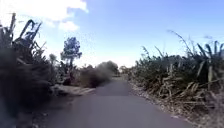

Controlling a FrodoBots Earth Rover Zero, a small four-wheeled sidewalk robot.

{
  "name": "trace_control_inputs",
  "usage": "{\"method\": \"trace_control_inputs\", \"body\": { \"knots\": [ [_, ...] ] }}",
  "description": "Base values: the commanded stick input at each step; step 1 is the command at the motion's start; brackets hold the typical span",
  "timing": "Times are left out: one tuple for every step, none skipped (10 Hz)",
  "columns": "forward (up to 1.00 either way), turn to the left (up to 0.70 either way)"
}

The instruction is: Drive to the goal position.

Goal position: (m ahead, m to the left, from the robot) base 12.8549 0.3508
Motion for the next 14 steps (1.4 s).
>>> {"method": "trace_control_inputs", "body": {
  "knots": [
    [0.85, 0.00],
    [0.85, 0.00],
    [0.85, 0.00],
    [0.85, 0.00],
    [0.85, 0.00],
    [0.85, 0.00],
    [0.85, 0.00],
    [0.85, 0.00],
    [0.85, 0.00],
    [0.85, 0.00],
    [0.85, 0.00],
    [0.85, 0.00],
    [0.85, 0.00],
    [0.85, 0.00]
  ]
}}
